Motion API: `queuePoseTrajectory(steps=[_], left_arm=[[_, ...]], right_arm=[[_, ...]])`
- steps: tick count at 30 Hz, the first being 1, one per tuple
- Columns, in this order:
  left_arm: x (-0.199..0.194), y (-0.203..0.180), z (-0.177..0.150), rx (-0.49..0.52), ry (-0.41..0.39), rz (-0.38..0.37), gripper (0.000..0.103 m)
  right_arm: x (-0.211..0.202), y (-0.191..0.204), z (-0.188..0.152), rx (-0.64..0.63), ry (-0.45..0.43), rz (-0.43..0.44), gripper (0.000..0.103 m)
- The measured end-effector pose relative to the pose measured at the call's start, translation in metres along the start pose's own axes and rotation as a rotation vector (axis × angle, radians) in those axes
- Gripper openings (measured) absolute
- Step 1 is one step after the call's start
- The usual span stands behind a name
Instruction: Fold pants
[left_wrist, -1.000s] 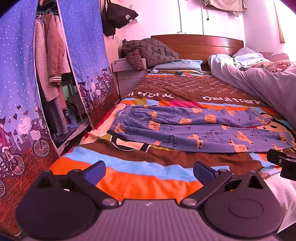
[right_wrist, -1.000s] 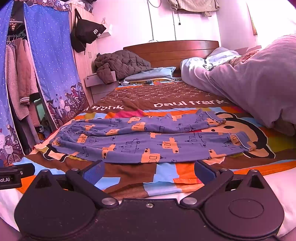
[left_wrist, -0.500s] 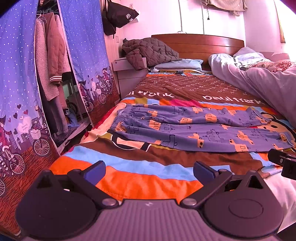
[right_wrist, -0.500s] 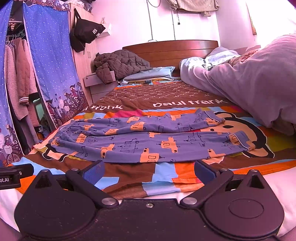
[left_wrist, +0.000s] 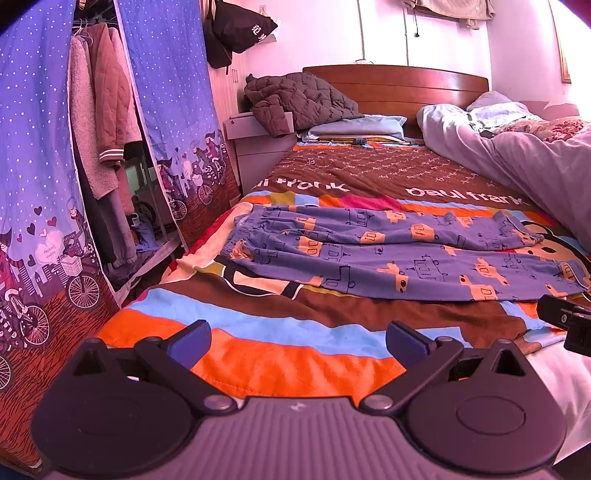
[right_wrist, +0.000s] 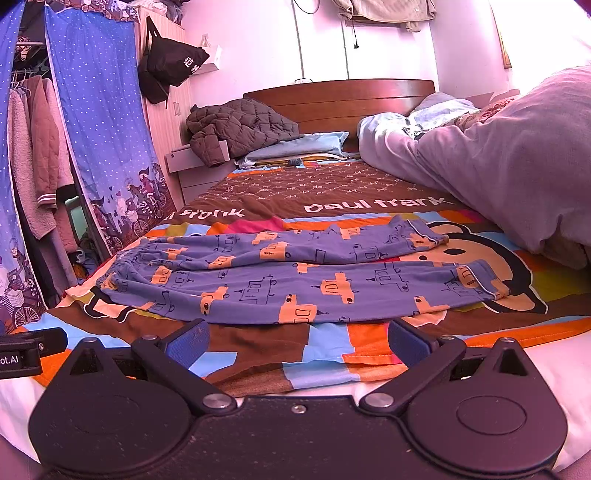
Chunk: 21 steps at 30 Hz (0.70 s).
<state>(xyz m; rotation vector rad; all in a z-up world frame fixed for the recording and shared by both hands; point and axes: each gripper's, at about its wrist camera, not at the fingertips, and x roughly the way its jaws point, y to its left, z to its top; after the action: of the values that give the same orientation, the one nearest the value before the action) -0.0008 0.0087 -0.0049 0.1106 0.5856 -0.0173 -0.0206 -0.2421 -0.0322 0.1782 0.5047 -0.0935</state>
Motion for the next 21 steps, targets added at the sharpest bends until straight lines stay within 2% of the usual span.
queuePoseTrajectory(steps=[15,18,21], left_arm=[[0.018,-0.010,0.009,0.043,0.044,-0.012,0.103],[0.031,-0.007,0.016,0.070,0.069,-0.025,0.103],[0.045,0.003,0.031,0.083,0.059,-0.046,0.103]], right_arm=[[0.004,-0.014,-0.012,0.000,0.014,-0.011,0.102],[0.011,-0.012,-0.005,0.002,0.040,-0.007,0.102],[0.012,-0.016,0.002,-0.042,0.015,0.009,0.102]])
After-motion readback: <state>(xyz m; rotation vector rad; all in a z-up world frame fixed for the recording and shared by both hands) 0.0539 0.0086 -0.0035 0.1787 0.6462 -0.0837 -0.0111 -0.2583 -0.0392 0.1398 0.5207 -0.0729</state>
